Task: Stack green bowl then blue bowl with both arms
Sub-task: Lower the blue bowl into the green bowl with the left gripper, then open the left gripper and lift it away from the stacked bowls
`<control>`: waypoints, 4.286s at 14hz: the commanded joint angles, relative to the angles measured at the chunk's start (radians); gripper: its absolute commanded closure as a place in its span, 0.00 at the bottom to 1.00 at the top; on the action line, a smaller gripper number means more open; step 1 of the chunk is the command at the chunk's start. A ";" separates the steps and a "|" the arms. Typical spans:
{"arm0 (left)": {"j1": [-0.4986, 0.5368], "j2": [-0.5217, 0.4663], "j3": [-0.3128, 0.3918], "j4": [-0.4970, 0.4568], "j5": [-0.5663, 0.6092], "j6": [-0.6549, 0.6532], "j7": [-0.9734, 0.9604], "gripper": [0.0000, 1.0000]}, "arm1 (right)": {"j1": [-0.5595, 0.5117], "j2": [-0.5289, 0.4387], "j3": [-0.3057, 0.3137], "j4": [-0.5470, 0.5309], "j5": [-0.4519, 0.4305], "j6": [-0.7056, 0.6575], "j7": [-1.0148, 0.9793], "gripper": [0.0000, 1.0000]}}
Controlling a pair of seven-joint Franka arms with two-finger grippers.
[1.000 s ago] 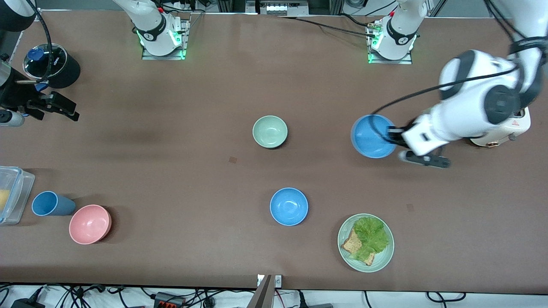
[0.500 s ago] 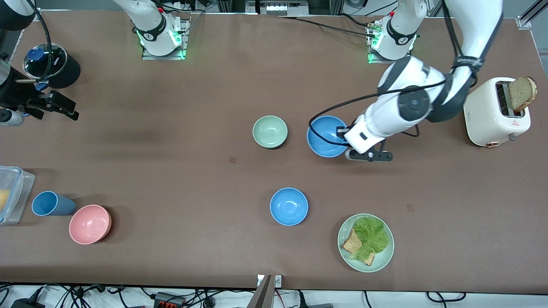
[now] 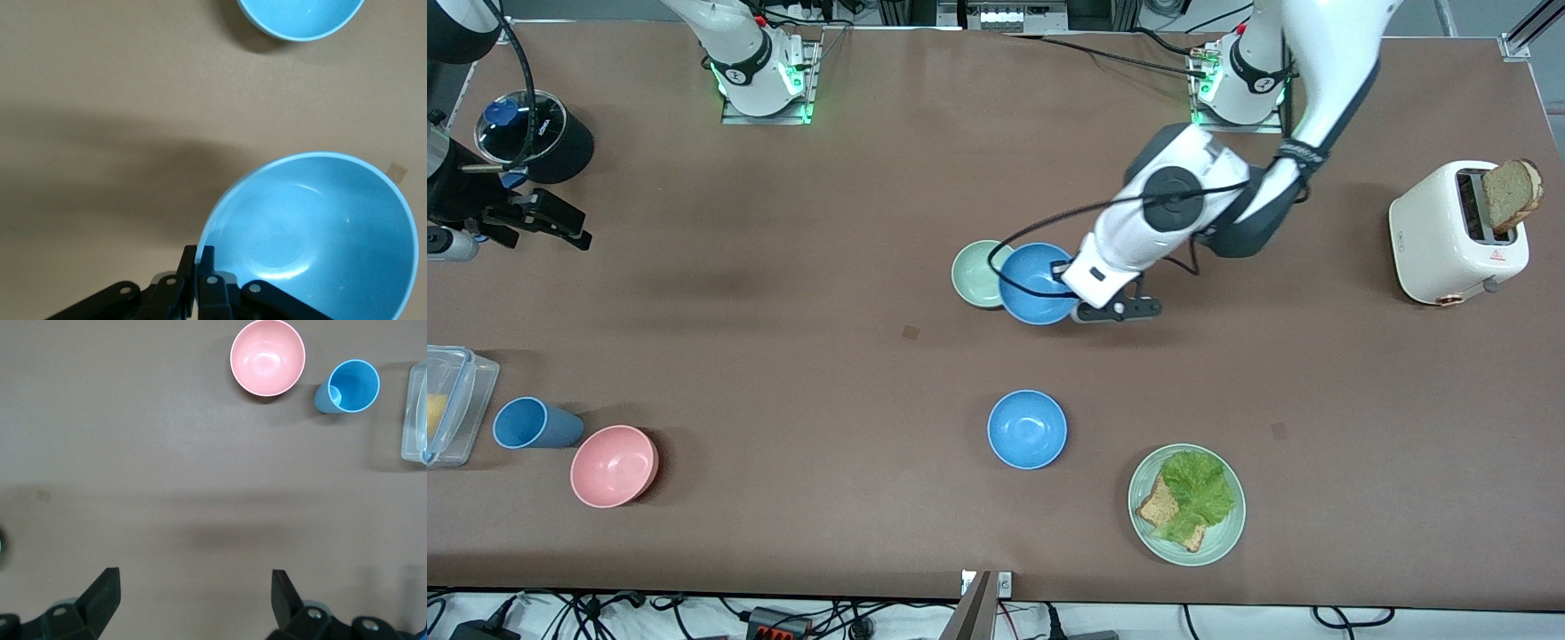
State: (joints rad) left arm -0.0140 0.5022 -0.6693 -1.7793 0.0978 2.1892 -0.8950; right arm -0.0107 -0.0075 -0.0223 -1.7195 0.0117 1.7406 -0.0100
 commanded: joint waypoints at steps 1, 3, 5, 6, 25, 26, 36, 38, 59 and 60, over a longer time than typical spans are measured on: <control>-0.056 0.047 0.007 0.026 0.084 0.023 -0.226 0.98 | -0.014 -0.005 0.012 0.003 -0.004 -0.009 -0.008 0.00; -0.073 0.064 0.005 0.027 0.129 0.030 -0.339 0.98 | -0.012 -0.002 0.012 0.003 -0.003 -0.006 -0.007 0.00; -0.086 0.082 0.004 0.027 0.138 0.032 -0.401 0.97 | -0.014 0.003 0.012 0.005 -0.003 -0.004 -0.004 0.00; -0.086 0.090 0.004 0.029 0.135 0.032 -0.430 0.97 | -0.015 0.003 0.012 0.009 -0.003 -0.010 -0.001 0.00; -0.196 0.119 0.004 0.027 0.141 0.098 -0.453 0.97 | -0.037 0.001 0.016 0.012 0.004 -0.015 -0.005 0.00; -0.196 0.124 0.005 0.027 0.149 0.098 -0.450 0.97 | -0.037 0.003 0.016 0.012 0.004 -0.032 -0.002 0.00; -0.184 0.125 0.001 0.027 0.181 0.087 -0.458 0.80 | -0.032 -0.005 0.019 -0.006 -0.010 -0.021 -0.015 0.00; -0.161 0.116 -0.007 0.040 0.178 0.057 -0.453 0.77 | -0.032 -0.005 0.019 -0.008 -0.012 -0.026 -0.015 0.00; 0.120 0.047 -0.027 0.448 0.155 -0.502 0.313 0.16 | -0.040 0.015 0.019 -0.002 -0.001 -0.007 -0.015 0.00; 0.143 0.033 -0.036 0.449 0.160 -0.526 0.329 0.14 | -0.040 0.015 0.018 -0.002 -0.001 -0.009 -0.015 0.00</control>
State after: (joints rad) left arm 0.0926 0.5649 -0.6884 -1.3360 0.2546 1.7122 -0.6236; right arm -0.0358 0.0069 -0.0138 -1.7203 0.0116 1.7266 -0.0143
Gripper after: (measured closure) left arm 0.172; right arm 0.000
